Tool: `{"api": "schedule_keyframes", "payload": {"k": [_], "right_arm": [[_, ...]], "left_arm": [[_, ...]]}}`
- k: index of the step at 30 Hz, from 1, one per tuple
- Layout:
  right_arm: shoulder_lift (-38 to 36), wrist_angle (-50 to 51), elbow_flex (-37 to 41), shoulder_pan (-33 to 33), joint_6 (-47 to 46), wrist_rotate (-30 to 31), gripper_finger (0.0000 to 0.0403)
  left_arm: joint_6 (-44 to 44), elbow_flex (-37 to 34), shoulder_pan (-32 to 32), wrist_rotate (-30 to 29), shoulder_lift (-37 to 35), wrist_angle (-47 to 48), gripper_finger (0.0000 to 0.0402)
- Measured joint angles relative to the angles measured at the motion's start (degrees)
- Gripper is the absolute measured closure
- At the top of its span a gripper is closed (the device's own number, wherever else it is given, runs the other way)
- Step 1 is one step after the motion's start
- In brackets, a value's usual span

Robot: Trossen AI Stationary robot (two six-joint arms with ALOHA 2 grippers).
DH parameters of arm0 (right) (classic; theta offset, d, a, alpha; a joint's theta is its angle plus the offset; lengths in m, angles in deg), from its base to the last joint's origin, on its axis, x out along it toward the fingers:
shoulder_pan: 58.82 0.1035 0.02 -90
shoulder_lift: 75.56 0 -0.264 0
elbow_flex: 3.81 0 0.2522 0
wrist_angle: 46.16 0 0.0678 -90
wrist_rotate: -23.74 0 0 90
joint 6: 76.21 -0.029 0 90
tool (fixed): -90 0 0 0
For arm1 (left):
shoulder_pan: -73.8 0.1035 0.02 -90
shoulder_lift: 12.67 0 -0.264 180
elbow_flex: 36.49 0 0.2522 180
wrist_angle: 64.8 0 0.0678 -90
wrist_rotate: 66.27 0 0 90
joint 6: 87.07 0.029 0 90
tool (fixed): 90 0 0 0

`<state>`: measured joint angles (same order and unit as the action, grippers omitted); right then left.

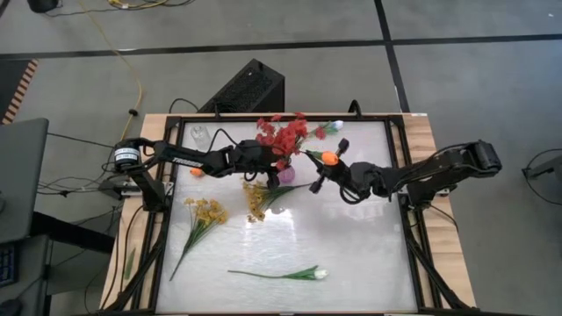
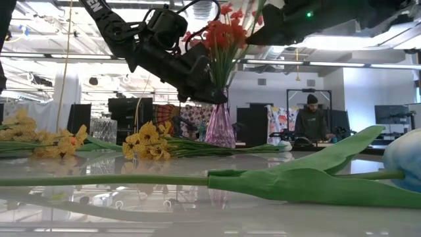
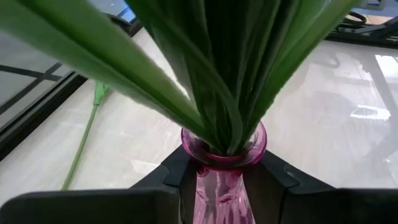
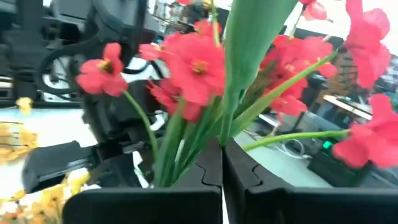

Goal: Sort flowers into vase by color
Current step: Put the right orange tulip into the violet vase

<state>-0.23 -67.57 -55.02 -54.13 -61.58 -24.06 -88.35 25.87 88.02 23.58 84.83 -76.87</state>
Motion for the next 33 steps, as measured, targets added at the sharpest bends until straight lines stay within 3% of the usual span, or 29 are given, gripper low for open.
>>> {"api": "schedule_keyframes", "payload": {"k": [3,8,14,22,33], "right_arm": [[0.3,-0.2,-0.1,0.1,-0.2,-3.3,0.0383],[0.3,1.7,-0.8,0.5,0.0,-3.6,0.0383],[-0.4,19.0,-8.3,1.2,-1.2,-4.4,0.0383],[-0.4,37.2,-16.7,-1.1,-10.0,-12.1,0.0383],[-0.6,38.1,-18.0,-1.4,-12.5,-7.0,0.0383]], "left_arm": [[0.0,0.0,0.0,-0.1,0.0,0.2,0.0309],[0.0,0.0,0.0,-0.2,0.0,1.5,0.0309],[-0.5,0.0,0.0,-0.3,0.0,2.3,0.0308],[-0.5,0.0,0.0,-0.3,0.0,2.4,0.0308],[-0.4,0.0,0.0,0.1,0.0,2.4,0.0308]]}}
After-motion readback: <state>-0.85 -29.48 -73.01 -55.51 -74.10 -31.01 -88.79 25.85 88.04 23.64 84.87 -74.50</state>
